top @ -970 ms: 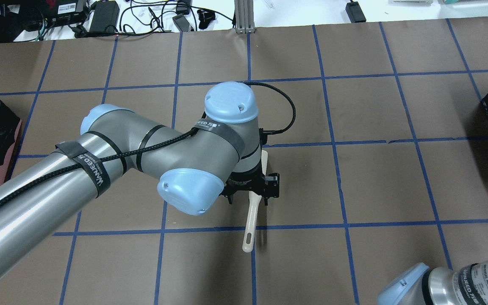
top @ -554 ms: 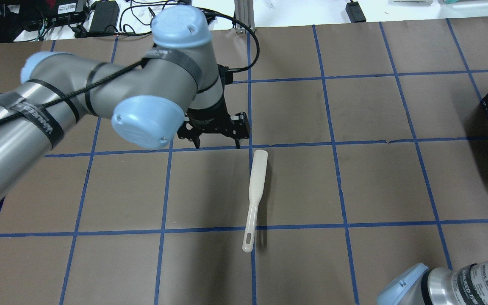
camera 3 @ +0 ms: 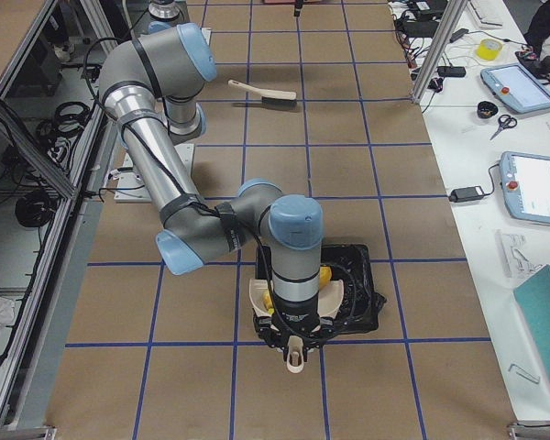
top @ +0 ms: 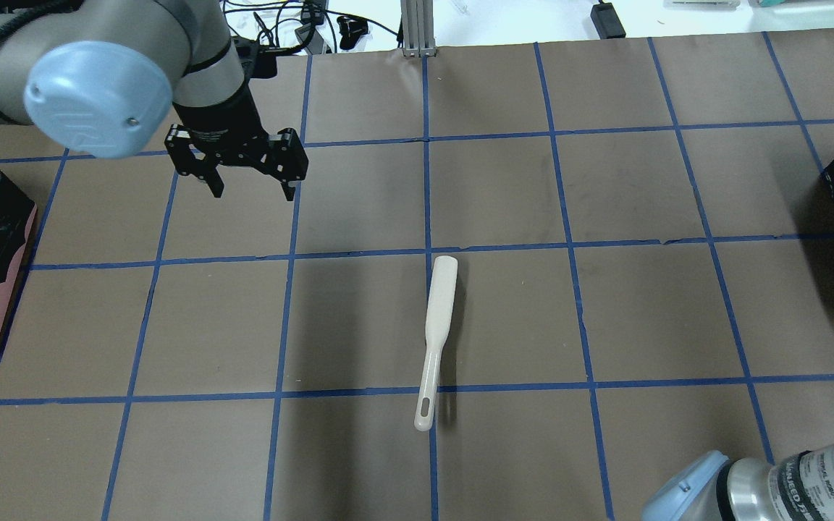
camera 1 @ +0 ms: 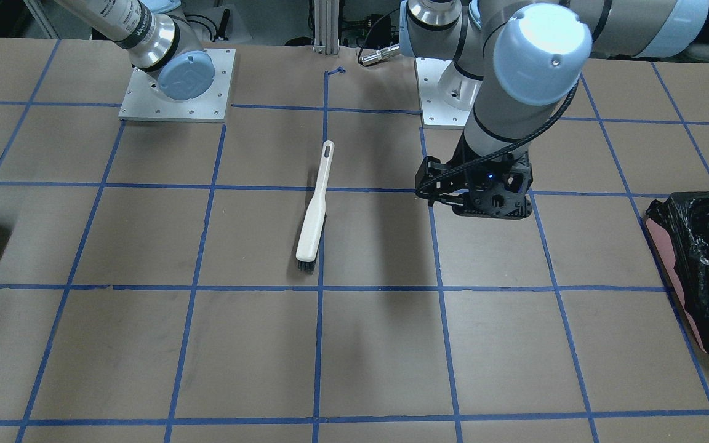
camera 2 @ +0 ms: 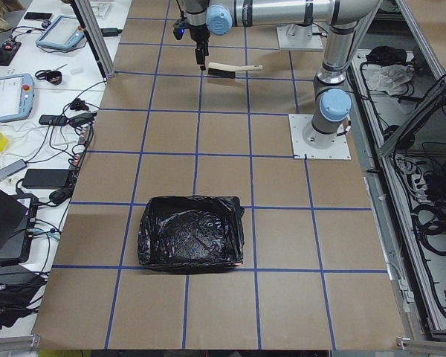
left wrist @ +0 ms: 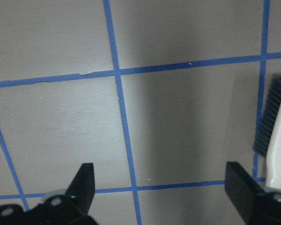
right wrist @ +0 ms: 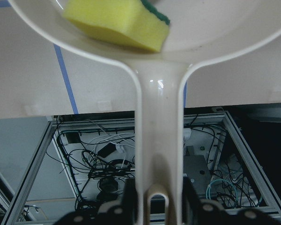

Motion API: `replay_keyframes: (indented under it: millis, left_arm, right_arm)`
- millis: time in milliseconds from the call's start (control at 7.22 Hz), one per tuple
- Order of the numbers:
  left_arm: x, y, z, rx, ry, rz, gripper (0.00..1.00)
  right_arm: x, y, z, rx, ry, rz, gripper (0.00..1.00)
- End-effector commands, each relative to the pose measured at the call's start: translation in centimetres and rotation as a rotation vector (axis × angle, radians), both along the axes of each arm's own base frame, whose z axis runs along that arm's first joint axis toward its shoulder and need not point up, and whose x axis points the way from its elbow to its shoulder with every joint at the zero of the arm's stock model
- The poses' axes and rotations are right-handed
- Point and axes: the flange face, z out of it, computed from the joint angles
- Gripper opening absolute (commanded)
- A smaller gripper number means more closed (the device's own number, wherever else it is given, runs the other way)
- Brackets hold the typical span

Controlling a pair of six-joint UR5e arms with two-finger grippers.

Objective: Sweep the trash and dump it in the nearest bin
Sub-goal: 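Lay the brush on the table with the left gripper and raise it away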

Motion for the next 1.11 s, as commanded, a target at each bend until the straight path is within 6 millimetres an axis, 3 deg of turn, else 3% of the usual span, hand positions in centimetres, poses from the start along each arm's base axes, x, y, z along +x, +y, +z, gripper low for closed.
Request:
replay_keyframes:
  millis: [0,139,416,693,970]
  left_arm:
    - [2.5,1.4,3.3,-0.036,-0.006,0.012,1.00]
    - [3.0,2.1,4.8,-0.066,-0.009,0.018,1.00]
    - [3.9,3.7,5.2,-0.063,0.012,0.017,1.00]
    - [4.2,3.8,4.3,-0.045,0.011,0.025,1.00]
    - [4.4,3.7,4.2,-0.043,0.012,0.028,1.00]
  right_arm:
    - [2.1,-0.4,2.8,-0.002,0.057,0.010,0.00]
    - [2.2,-0.1,3.3,0.014,0.084,-0.001,0.00]
    - [3.3,-1.6,4.6,-0.015,0.206,-0.012,0.00]
    - [5.7,-3.1,5.8,0.019,0.278,-0.026,0.00]
    - [6.1,-3.0,5.7,0.020,0.273,-0.025,0.00]
